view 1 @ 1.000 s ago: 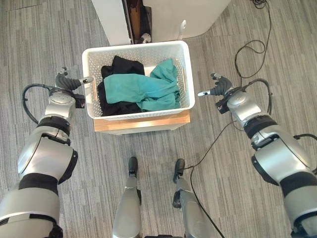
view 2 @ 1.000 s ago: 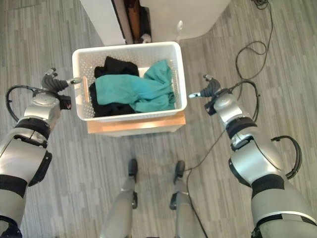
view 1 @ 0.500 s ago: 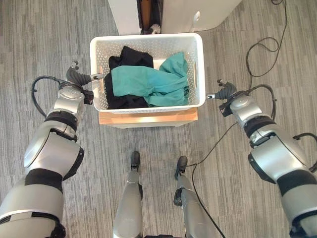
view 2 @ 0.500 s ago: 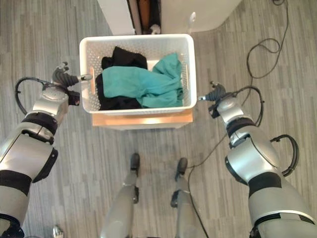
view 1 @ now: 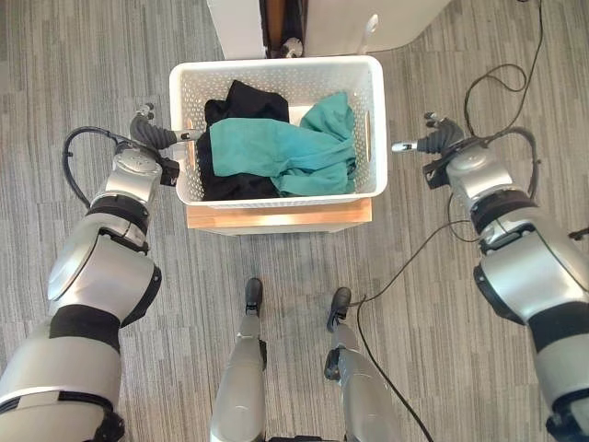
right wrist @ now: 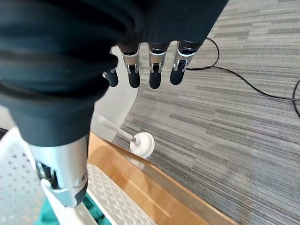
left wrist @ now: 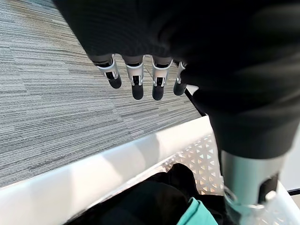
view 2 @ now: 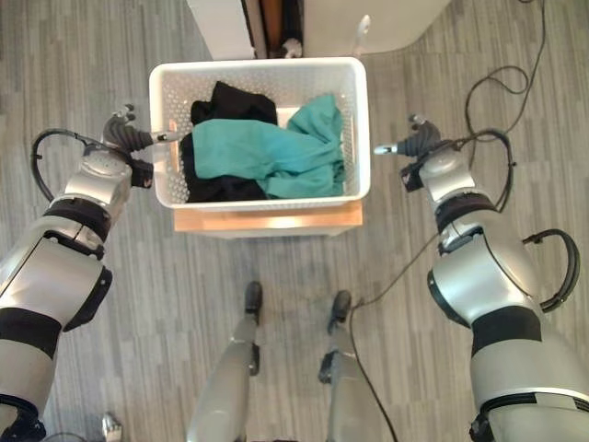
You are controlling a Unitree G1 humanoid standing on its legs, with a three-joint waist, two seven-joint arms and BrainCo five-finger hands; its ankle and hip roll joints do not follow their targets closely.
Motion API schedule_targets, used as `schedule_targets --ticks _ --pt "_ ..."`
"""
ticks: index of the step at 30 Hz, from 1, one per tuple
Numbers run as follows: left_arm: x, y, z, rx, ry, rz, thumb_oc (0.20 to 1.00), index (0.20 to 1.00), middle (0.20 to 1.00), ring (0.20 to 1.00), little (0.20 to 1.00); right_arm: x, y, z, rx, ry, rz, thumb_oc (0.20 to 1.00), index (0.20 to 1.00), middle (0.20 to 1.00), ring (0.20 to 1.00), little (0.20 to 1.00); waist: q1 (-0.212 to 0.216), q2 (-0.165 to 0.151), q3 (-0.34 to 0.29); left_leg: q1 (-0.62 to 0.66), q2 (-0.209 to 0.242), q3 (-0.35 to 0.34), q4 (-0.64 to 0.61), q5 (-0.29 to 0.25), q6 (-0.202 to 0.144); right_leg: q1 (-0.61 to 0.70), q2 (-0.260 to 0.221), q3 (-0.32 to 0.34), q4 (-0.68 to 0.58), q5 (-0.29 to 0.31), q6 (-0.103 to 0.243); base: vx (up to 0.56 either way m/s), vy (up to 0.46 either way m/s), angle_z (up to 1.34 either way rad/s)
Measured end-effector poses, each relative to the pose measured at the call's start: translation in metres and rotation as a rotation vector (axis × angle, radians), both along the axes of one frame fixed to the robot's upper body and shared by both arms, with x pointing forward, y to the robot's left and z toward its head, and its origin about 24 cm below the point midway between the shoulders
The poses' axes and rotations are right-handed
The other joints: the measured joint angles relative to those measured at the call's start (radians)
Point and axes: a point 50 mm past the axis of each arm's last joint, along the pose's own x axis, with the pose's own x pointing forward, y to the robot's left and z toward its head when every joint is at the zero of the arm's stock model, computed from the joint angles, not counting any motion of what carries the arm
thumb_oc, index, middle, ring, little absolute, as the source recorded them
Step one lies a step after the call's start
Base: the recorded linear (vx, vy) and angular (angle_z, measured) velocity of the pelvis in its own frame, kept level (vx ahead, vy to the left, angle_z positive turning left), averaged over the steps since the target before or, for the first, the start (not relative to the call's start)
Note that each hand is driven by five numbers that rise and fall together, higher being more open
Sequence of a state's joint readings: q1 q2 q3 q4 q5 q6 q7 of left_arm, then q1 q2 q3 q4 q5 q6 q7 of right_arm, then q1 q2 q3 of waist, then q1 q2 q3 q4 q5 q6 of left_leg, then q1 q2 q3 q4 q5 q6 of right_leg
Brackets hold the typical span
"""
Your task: Grab the laundry basket,head to the washer,open it,put in the laundry and shut it.
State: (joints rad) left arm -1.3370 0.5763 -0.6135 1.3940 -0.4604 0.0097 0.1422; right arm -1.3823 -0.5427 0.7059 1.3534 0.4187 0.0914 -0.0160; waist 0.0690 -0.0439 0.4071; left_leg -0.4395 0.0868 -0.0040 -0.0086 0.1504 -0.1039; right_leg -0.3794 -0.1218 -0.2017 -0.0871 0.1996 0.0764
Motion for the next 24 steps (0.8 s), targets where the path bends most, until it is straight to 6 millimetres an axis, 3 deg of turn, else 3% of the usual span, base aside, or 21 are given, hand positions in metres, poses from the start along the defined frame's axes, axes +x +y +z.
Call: schedule_targets --ticks 5,14,24 --pt "0.001 -0.002 -0.002 0.032 0.023 -0.013 1.000 1.000 1.000 1.000 1.000 0.000 0.001 0.006 -0.002 -0.016 0.002 1.000 1.000 1.000 1.000 1.000 -0.001 0.000 0.000 0.001 0.000 0.003 0.000 0.000 0.000 0.000 0.000 0.002 0.000 0.001 0.000 0.00 0.000 0.00" --pt "0.006 -0.028 -0.019 0.010 0.083 -0.076 1.000 1.000 1.000 1.000 1.000 0.001 0.003 0.011 0.024 -0.010 -0.023 1.000 1.000 1.000 1.000 1.000 0.002 0.010 -0.005 -0.014 -0.001 -0.008 0.000 0.001 0.002 -0.008 -0.001 -0.006 0.000 0.001 0.000 0.00 -0.002 0.02" --pt "0.011 -0.044 -0.008 0.007 0.058 -0.119 1.000 1.000 1.000 1.000 1.000 0.003 0.010 0.016 0.150 -0.034 -0.009 1.000 1.000 1.000 1.000 1.000 0.032 0.022 -0.007 -0.059 -0.004 -0.016 0.004 0.004 0.003 -0.045 -0.003 -0.023 0.000 0.001 0.000 0.00 0.000 0.02"
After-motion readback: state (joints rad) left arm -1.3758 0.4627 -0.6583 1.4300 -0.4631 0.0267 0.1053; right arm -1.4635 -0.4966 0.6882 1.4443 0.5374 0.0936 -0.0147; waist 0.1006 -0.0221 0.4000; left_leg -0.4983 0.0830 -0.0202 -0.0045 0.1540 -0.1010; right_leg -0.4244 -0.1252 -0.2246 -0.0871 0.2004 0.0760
